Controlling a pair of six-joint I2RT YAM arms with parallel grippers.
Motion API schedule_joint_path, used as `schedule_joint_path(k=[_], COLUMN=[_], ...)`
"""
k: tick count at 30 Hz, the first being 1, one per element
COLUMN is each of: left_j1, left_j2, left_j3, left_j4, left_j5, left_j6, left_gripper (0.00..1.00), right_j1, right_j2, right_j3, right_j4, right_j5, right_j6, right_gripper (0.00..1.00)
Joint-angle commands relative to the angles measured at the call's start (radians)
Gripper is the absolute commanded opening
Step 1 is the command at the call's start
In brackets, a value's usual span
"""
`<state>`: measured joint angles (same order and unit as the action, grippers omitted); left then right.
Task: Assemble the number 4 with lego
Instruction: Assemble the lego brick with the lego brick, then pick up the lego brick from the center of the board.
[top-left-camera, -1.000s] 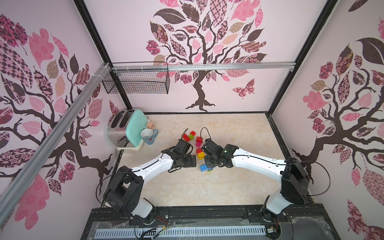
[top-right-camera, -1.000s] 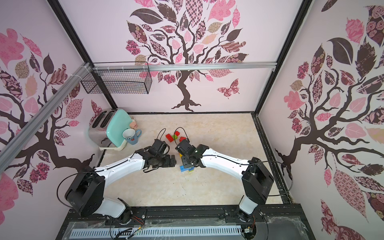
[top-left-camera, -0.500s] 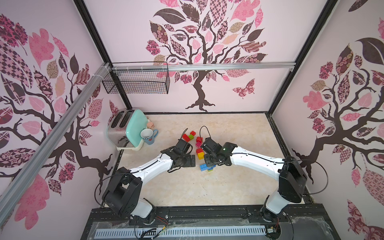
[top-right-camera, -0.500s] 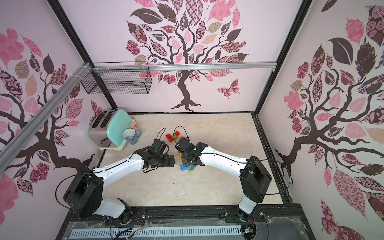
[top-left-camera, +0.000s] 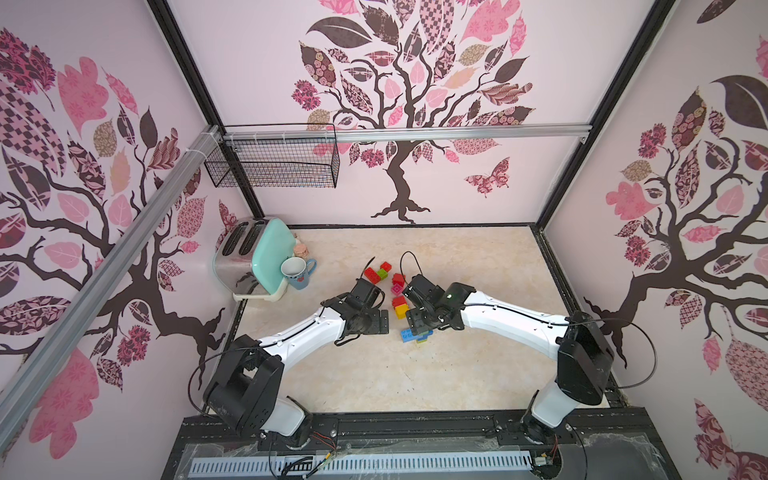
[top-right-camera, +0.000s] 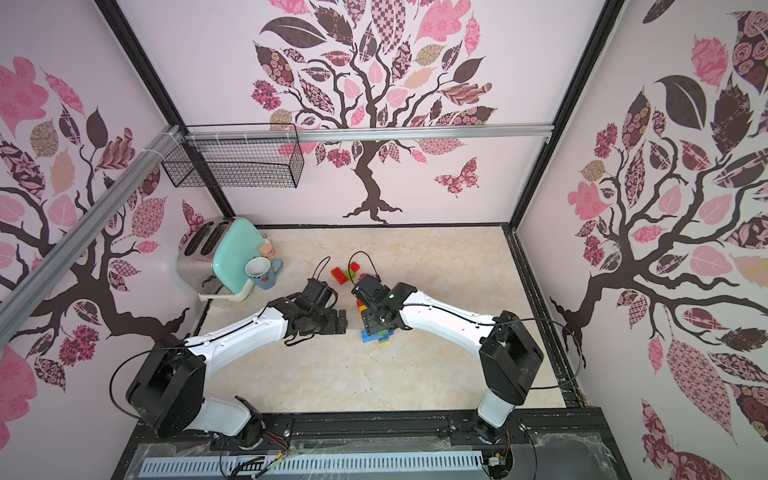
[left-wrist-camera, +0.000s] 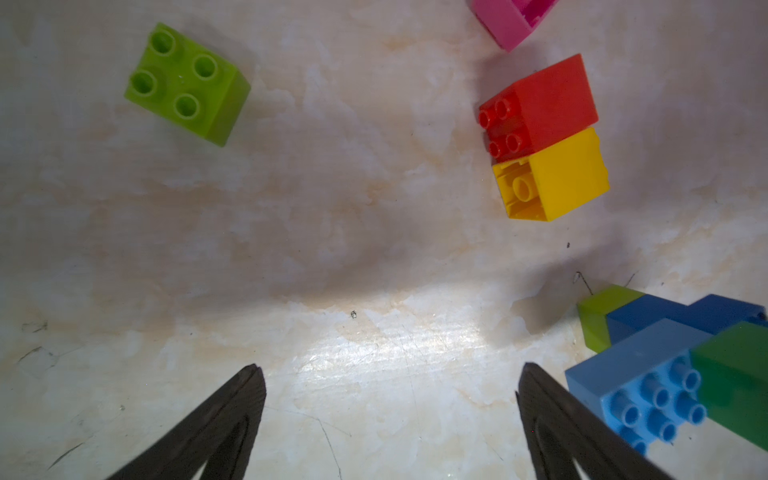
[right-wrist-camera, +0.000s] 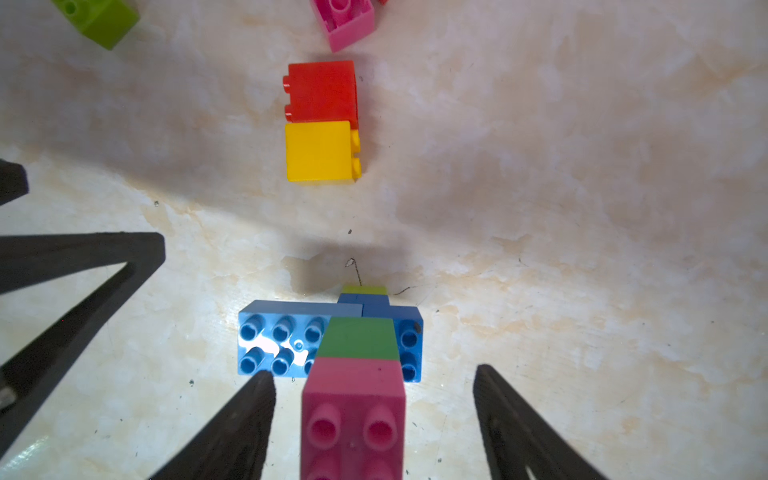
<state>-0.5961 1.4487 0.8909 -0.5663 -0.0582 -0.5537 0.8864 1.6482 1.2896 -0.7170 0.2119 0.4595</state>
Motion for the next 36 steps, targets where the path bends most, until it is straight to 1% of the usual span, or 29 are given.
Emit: schedule_joint_path(k=[1, 4, 6, 8, 11, 14, 15, 18, 20, 22, 25, 28, 30, 32, 36], left_j1=[0.008, 0.032, 0.063, 0.095, 0.123, 0.124, 0.124, 0.125, 0.128, 0.127, 0.128, 0.130, 0.130, 0.130, 0.130], left_j2=[-0.068, -0.129, -0.161, -0.187, -0.212, -0.223, -0.229, -0.246, -0.248, -0.246, -0.239, -0.235, -0.236, -0.238, -0.247], left_j3=[0.040, 0.030, 0.017, 0.000, -0.019, -0.017, -0.018, -0.041, -0.050, -0.047, -0.038, -0.040, -0.039, -0.037, -0.047], left_j4=[-0.019, -0.021, -0.026, -0.023, -0.037, -0.070, -0.077, -0.066, -0.057, -0.058, -0.071, -0.076, -0.081, -0.089, -0.089], left_j5=[-0.077, -0.130, -0.134, -0.122, -0.126, -0.129, -0.130, -0.134, -0.130, -0.124, -0.124, -0.133, -0.138, -0.142, -0.149], left_j6=[-0.024, -0.049, -0.068, -0.077, -0.078, -0.082, -0.084, -0.093, -0.094, -0.092, -0.085, -0.079, -0.077, -0.075, -0.069], left_gripper=[0.98, 0.98, 0.98, 0.98, 0.98, 0.98, 0.98, 0.98, 0.98, 0.98, 0.98, 0.98, 0.98, 0.98, 0.98], right_j1=[-0.003, -0.017, -0.055, -0.099, -0.170, -0.215, -0.229, -0.282, -0.308, -0.322, -0.323, -0.322, -0.323, -0.323, -0.323], right_j2=[-0.084, -0.092, -0.064, -0.023, 0.077, 0.214, 0.254, 0.374, 0.475, 0.582, 0.715, 0.811, 0.904, 0.944, 0.945], right_j3=[0.041, 0.017, 0.038, 0.062, 0.117, 0.252, 0.295, 0.406, 0.519, 0.655, 0.856, 0.987, 1.071, 1.121, 1.073], right_j4=[0.057, 0.172, 0.226, 0.286, 0.343, 0.256, 0.233, 0.191, 0.141, 0.080, -0.001, -0.019, -0.053, -0.090, -0.095], right_j5=[-0.011, -0.038, -0.091, -0.144, -0.241, -0.219, -0.230, -0.297, -0.352, -0.405, -0.430, -0.420, -0.437, -0.452, -0.467], right_j6=[-0.060, -0.110, -0.130, -0.151, -0.270, -0.376, -0.405, -0.474, -0.516, -0.558, -0.596, -0.589, -0.587, -0.589, -0.599], right_gripper=[0.84, 0.90, 0.92, 0.92, 0.89, 0.87, 0.86, 0.81, 0.75, 0.73, 0.73, 0.73, 0.73, 0.73, 0.72])
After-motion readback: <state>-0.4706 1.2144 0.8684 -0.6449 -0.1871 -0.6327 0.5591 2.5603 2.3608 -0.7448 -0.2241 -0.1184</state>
